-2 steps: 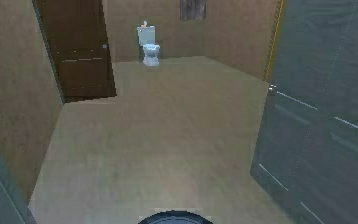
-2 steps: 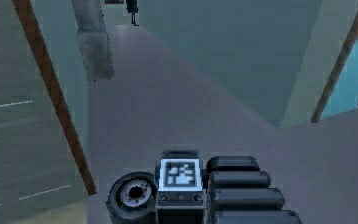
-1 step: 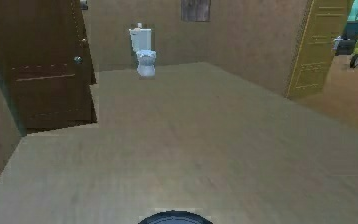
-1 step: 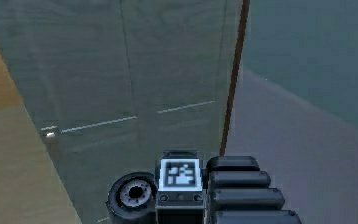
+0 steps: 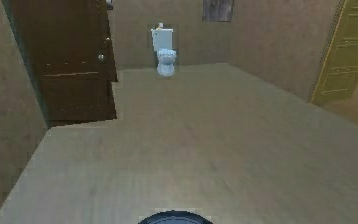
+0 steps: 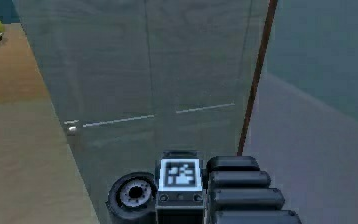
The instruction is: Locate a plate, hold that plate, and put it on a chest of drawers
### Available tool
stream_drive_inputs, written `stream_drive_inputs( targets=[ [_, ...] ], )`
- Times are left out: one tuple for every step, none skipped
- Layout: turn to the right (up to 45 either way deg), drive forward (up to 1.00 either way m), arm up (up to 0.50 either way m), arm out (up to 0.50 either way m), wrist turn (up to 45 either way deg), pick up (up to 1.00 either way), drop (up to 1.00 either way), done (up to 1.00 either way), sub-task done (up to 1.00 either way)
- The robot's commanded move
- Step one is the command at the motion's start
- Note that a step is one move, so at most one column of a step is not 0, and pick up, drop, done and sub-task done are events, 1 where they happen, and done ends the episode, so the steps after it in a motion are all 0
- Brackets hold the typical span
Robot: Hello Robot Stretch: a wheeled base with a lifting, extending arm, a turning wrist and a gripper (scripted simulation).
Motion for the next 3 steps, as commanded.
stream_drive_inputs(
  targets=[
    [0.0, 0.4, 0.0, 0.0, 0.0, 0.0, 0.0, 0.0, 0.0],
    [24.0, 0.0, 0.0, 0.0, 0.0, 0.0, 0.0, 0.0, 0.0],
    [0.0, 0.35, 0.0, 0.0, 0.0, 0.0, 0.0, 0.0, 0.0]
  ],
)
